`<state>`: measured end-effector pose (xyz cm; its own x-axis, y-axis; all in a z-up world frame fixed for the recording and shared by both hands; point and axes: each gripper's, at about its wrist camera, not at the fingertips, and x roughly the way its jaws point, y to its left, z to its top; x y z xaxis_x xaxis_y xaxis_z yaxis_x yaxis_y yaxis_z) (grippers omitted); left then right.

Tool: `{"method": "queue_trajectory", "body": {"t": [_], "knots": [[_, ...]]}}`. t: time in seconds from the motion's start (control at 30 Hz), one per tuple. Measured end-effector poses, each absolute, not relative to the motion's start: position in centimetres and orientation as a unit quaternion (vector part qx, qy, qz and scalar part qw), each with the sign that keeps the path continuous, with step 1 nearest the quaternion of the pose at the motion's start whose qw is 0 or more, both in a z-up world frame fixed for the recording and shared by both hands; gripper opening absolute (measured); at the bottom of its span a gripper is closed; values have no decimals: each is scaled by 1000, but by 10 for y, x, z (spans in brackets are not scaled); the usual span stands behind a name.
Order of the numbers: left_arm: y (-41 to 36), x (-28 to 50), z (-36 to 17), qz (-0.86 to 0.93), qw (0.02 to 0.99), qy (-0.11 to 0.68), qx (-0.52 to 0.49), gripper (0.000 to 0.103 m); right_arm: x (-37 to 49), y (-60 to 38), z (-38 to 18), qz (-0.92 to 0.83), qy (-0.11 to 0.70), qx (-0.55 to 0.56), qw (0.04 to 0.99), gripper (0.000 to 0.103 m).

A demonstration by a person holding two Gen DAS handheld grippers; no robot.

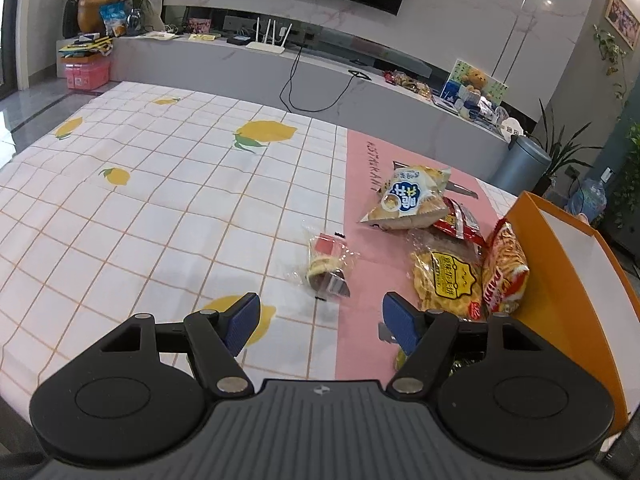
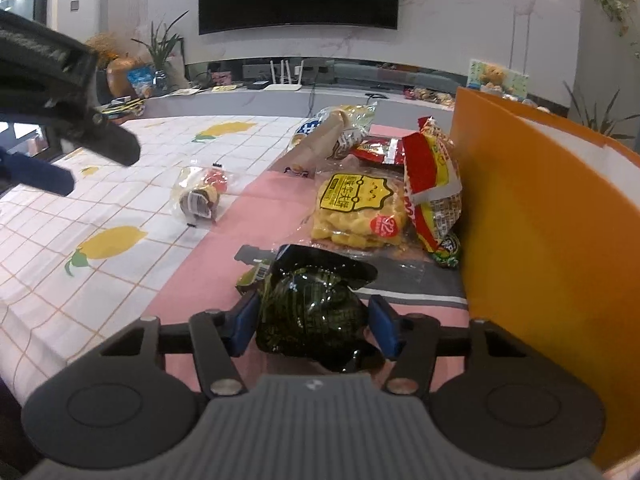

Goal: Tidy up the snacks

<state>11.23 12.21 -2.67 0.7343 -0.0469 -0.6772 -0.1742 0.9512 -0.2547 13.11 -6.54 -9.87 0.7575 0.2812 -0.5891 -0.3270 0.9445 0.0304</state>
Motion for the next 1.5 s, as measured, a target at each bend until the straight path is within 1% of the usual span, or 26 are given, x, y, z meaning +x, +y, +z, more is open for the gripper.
{"method": "queue_trajectory", "body": {"t": [0.3, 0.5, 0.53, 0.57, 0.77, 0.87, 0.9, 0.97, 1.0, 1.03, 1.07, 1.1, 1.13, 1.17, 1.27, 1.33, 1.5], "knots": [[110, 131, -36, 36, 912, 379, -152, 82, 136, -65, -101, 171, 312, -28, 934, 59], [92, 151, -43, 19, 917, 383, -114, 82, 134, -64, -100, 177, 313, -33, 932, 58], [93, 155, -46, 23, 915, 387, -113, 80, 133, -65, -100, 178, 314, -32, 932, 58], [94, 159, -49, 27, 913, 390, -116, 77, 133, -65, -99, 179, 316, -31, 931, 58], [106, 177, -62, 60, 910, 380, -154, 77, 134, -67, -98, 179, 322, -28, 929, 58], [108, 185, -71, 66, 901, 393, -168, 76, 133, -67, -99, 181, 322, -29, 929, 58], [107, 186, -75, 69, 899, 399, -169, 73, 133, -67, -99, 182, 323, -28, 928, 58], [105, 188, -82, 80, 892, 413, -165, 57, 133, -67, -98, 183, 323, -29, 928, 58], [103, 187, -83, 86, 896, 408, -154, 53, 133, -67, -98, 183, 323, -29, 928, 58], [101, 186, -84, 86, 899, 405, -143, 36, 133, -67, -98, 183, 323, -29, 928, 58], [100, 186, -85, 87, 898, 409, -134, 22, 133, -67, -98, 183, 322, -30, 928, 58], [100, 185, -85, 88, 899, 409, -128, 18, 132, -67, -98, 184, 322, -31, 928, 58], [100, 183, -86, 88, 899, 409, -125, 13, 133, -67, -98, 184, 322, -31, 928, 58], [101, 182, -85, 89, 899, 409, -127, 10, 132, -67, -98, 185, 322, -32, 928, 58], [103, 178, -84, 87, 897, 411, -137, 8, 132, -67, -98, 186, 319, -38, 928, 57], [101, 175, -81, 85, 898, 411, -133, 7, 131, -67, -98, 189, 318, -39, 928, 54], [97, 164, -69, 72, 904, 403, -124, 6, 129, -69, -95, 187, 311, -34, 931, 54]]}}
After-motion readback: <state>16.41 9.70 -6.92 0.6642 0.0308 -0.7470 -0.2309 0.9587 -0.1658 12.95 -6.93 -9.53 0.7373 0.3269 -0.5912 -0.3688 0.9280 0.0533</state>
